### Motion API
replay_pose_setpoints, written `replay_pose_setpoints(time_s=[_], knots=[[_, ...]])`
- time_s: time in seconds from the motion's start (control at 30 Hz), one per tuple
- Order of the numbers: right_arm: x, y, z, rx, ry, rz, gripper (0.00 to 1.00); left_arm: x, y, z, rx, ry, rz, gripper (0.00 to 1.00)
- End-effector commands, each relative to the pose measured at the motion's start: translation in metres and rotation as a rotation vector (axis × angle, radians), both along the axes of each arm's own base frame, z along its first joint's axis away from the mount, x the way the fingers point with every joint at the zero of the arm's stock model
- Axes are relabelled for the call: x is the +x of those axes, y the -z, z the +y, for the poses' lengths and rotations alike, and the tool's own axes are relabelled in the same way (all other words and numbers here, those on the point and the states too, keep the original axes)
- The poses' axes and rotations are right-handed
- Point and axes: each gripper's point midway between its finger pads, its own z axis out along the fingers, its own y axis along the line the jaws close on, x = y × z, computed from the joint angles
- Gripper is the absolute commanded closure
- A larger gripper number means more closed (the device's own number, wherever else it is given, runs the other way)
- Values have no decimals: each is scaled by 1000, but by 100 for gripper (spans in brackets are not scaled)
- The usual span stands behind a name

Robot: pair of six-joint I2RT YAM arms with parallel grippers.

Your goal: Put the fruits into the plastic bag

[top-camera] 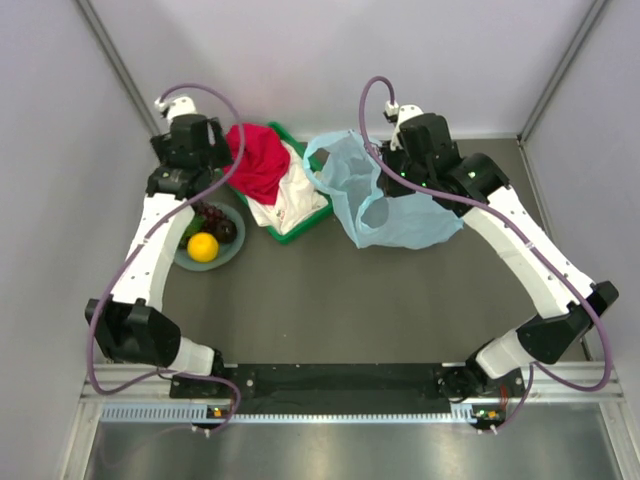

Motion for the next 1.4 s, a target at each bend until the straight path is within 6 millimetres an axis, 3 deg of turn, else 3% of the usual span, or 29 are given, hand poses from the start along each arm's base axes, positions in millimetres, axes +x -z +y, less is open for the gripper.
replay_pose_setpoints(time_s=[0.0, 0.1, 0.27, 0.37, 0.6, 0.9, 1.37], knots=[[0, -14, 1, 62, 7, -34, 100, -31, 32, 74, -45, -280, 116, 1], [0, -13, 0, 61, 8, -34, 100, -36, 41, 89, -148, -321, 101, 1], [-1, -14, -2, 79, 12, -45, 100, -51, 76, 113, -295, -395, 131, 1], [2, -14, -6, 85, 20, -44, 100, -47, 84, 119, -308, -371, 135, 1], [9, -17, -12, 101, 24, -50, 100, -54, 143, 120, -481, -389, 227, 1], [18, -21, -15, 91, -3, -46, 100, -44, 172, 112, -602, -382, 229, 1], [30, -21, -16, 70, -30, -42, 100, -39, 187, 118, -606, -425, 234, 1]])
